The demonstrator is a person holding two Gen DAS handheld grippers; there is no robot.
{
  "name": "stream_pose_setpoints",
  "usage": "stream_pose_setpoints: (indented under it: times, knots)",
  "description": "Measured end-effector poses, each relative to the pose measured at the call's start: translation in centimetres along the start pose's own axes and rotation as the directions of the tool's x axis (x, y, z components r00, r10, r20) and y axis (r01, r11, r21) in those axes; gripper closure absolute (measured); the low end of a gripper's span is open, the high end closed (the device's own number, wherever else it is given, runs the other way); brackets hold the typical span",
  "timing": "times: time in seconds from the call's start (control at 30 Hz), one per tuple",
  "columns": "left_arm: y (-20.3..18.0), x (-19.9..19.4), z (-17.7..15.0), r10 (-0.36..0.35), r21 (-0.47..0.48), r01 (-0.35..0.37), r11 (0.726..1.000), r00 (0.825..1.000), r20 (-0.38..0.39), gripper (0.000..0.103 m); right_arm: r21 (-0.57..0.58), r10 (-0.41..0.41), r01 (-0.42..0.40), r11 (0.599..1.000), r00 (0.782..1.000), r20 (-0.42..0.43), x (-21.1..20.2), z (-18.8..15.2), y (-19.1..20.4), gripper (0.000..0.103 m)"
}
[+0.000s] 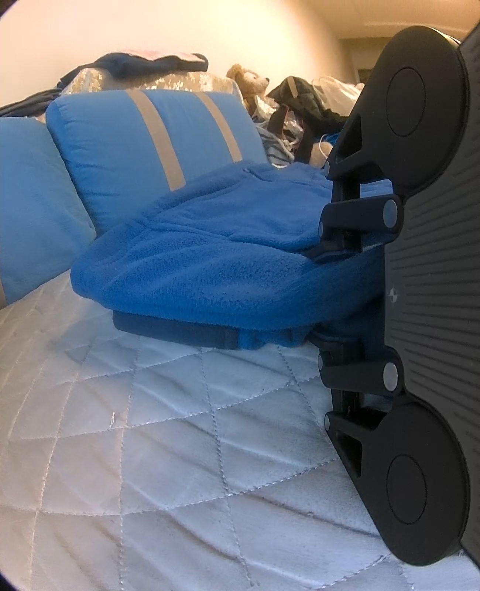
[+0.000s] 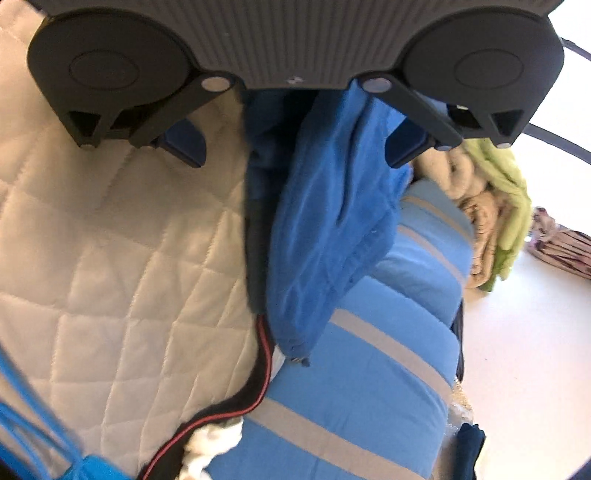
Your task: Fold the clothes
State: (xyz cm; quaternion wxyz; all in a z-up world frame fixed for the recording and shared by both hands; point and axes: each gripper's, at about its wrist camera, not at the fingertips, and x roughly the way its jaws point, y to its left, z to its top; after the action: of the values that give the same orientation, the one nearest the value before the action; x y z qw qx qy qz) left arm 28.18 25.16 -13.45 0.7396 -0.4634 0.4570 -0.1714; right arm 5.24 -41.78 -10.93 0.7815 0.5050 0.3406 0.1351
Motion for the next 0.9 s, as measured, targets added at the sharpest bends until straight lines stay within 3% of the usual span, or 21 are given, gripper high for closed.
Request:
stream_pose_setpoints:
  times: [0.17,0.27,0.37,0.43,0.47,0.5,0.6,0.9]
  knots:
    - [0.2,0.0,0.1,-0.007,-0.006,0.007,1.0,1.0,-0.004,0.072,0.034,0.098,-0.094,0.995,0.985,-0.142,2.5,-0.2,0.6,0.002]
    - [0.2,0.0,0.2,-0.004,-0.006,0.004,1.0,1.0,-0.002,0.072,-0.019,0.096,-0.101,0.995,0.981,-0.169,4.2,-1.0,1.7,0.001]
    - [0.0,-0.1,0.1,0.004,0.0,-0.004,1.0,1.0,0.008,0.073,0.002,0.112,-0.114,0.994,0.98,-0.166,4.7,-0.9,1.8,0.002]
    - [-0.3,-0.2,-0.1,0.017,0.011,-0.017,1.0,1.0,0.02,0.075,-0.019,0.077,-0.081,0.997,0.985,-0.156,4.5,-1.0,2.0,0.019]
    - [-0.5,-0.3,-0.2,0.028,0.017,-0.028,0.999,0.999,0.028,0.076,-0.035,0.047,-0.053,0.998,0.988,-0.149,4.4,-1.1,2.1,0.056]
    - [-0.7,-0.3,-0.3,0.039,0.023,-0.04,0.999,0.999,0.036,0.076,-0.032,0.009,-0.013,0.999,0.991,-0.133,4.3,-1.4,1.8,0.066]
    - [-1.8,-0.7,-0.5,0.081,0.049,-0.084,0.995,0.995,0.059,0.079,-0.132,-0.01,0.002,0.991,0.998,-0.055,3.8,-2.4,3.1,0.075]
    - [-7.5,-4.3,0.1,0.166,0.17,-0.186,0.968,0.978,0.125,0.084,-0.337,-0.055,0.072,0.939,0.997,0.06,2.3,-3.0,12.5,0.079]
